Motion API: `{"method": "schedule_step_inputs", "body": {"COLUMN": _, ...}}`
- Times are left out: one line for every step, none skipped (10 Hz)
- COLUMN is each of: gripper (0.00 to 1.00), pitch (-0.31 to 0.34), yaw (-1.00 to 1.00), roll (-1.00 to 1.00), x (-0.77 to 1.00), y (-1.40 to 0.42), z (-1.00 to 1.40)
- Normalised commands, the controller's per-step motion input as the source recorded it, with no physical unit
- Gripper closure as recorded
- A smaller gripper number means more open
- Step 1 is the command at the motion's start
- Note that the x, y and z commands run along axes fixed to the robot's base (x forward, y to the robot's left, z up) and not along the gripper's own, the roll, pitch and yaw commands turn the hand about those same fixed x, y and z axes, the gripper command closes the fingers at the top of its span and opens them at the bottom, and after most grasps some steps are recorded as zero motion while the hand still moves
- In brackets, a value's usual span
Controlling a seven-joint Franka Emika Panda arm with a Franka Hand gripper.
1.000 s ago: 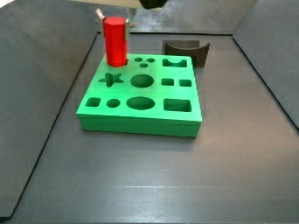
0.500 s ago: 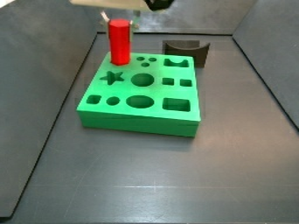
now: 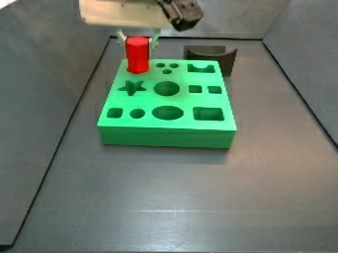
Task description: Insert the hexagon object.
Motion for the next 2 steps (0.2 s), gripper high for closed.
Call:
{"method": "schedule_step_inputs", "body": {"gripper": 1.00, "pitch": -0.210, "yaw": 0.06, "roll": 0.00, "x": -0.14, "y": -0.53, "z": -0.79}}
{"method": "schedule_step_inputs", "body": {"gripper": 1.00, "pitch": -0.247, "yaw": 0.14, "roll": 0.00, "x": -0.14, "y": -0.30, "z": -0.42}}
